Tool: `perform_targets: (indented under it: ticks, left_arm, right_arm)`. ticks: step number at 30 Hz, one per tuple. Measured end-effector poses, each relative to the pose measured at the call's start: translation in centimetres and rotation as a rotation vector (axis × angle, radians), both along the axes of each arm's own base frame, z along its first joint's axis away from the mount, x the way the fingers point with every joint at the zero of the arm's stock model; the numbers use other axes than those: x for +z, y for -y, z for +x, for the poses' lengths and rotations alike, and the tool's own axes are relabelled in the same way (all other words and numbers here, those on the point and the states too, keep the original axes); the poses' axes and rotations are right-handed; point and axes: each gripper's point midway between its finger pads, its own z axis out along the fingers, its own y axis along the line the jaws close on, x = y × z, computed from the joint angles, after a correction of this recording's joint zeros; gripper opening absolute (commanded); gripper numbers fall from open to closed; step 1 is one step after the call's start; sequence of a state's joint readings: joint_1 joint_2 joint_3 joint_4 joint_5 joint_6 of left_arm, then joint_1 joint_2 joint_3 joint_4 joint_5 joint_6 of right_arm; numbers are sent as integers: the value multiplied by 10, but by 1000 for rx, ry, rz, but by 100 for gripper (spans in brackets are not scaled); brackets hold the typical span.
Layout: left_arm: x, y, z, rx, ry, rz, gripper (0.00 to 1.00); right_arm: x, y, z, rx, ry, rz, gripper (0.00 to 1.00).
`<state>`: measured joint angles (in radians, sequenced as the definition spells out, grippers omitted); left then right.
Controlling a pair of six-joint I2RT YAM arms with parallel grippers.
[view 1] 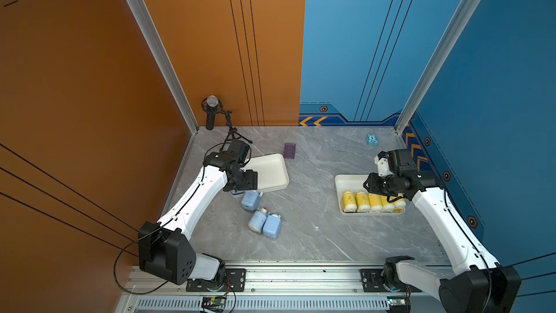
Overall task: Place the pencil sharpeners by color into the storage box
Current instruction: Place the pencil sharpener in the storage box, then pick up the pencil sharpener from the center of the board.
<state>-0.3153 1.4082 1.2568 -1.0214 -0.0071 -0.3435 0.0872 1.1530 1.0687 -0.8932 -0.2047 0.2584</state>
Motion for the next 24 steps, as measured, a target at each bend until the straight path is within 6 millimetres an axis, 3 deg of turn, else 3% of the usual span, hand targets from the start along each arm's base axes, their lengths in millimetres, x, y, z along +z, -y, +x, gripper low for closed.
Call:
perform_targets:
  ticks: [10,24]
  left_arm:
    - [-19,34,-14,-149,-67,4,85]
    - [-35,41,-16,-220,-122,22,85]
  right_arm:
    - [-1,13,-7,-14,-5,-16,37]
    - [-2,15,-8,-7,-10,-23,37]
